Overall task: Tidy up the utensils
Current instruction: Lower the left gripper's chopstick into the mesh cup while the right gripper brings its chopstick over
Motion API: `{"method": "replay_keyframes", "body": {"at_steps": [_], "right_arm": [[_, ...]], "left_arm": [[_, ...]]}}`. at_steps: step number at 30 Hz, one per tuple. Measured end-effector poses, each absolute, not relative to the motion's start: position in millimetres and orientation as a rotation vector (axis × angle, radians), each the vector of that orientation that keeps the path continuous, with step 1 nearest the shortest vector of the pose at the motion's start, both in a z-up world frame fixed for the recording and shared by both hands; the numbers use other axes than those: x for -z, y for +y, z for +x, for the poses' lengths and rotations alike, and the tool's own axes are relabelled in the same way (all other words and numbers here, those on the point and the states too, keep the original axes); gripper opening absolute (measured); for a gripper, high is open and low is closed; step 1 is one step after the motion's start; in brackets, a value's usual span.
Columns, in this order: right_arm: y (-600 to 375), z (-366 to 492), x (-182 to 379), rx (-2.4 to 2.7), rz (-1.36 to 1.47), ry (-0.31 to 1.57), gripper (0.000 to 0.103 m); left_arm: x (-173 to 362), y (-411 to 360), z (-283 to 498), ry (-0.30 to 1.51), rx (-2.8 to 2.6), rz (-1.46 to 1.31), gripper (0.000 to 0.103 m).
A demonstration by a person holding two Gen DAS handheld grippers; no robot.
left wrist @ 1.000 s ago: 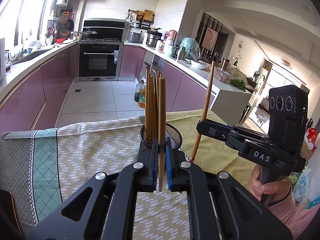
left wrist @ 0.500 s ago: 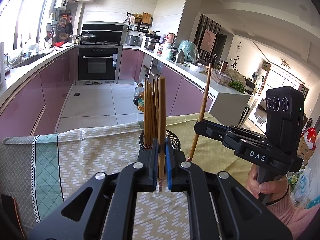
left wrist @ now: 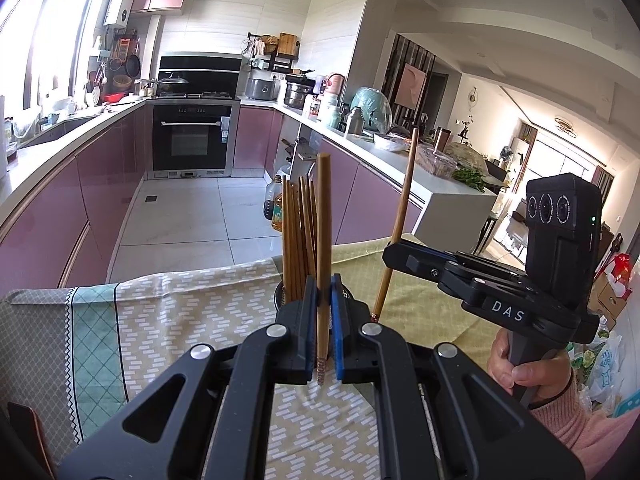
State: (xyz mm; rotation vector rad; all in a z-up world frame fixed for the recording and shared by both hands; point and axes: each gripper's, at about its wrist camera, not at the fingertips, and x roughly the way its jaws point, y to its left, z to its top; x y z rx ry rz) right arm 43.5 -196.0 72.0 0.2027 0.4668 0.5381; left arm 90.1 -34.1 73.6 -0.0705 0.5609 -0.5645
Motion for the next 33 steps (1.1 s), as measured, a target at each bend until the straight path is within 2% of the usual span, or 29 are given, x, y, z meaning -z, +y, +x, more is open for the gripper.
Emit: {"method": "replay_keyframes", "body": {"at_steps": [33], "right_arm": [[-195.0,61.0,-97.1,-0.526,0.190,0.401,0.006]], "left_arm": [[-113.5,-36.8,80.3,0.451,0.582,-0.066,0.007]]}}
